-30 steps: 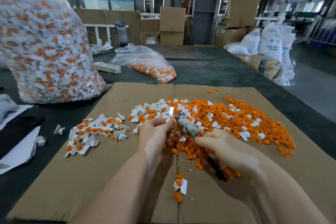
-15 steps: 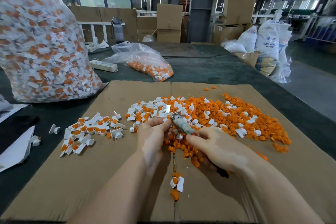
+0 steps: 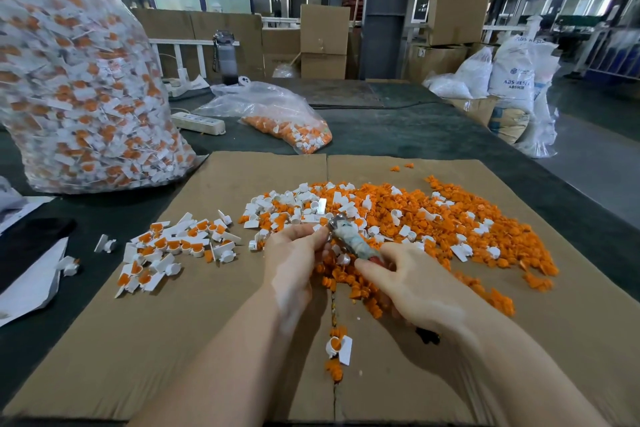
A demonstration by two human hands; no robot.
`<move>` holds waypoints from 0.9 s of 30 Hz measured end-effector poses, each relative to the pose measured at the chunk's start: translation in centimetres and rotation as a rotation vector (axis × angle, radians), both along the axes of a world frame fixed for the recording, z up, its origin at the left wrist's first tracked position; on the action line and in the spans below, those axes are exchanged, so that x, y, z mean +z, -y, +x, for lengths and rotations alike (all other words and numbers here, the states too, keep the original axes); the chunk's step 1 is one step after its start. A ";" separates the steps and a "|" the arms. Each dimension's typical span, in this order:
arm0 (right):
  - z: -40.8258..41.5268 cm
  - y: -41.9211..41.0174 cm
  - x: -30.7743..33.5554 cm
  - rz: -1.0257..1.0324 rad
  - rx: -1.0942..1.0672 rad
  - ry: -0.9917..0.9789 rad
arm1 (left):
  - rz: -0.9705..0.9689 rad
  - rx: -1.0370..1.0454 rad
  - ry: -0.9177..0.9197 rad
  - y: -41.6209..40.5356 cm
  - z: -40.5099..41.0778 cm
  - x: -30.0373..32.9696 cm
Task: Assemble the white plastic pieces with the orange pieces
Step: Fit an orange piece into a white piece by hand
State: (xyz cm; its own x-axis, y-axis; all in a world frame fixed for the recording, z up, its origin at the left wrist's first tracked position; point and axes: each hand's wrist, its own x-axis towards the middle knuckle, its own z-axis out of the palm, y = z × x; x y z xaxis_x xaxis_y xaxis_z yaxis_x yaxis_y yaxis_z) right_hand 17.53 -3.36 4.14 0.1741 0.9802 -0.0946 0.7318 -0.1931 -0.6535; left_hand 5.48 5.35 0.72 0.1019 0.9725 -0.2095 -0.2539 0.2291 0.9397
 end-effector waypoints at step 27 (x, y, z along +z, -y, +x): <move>5.1 -1.6 -4.4 0.058 -0.436 0.844 | 0.462 0.013 -0.590 1.2 -0.9 -3.2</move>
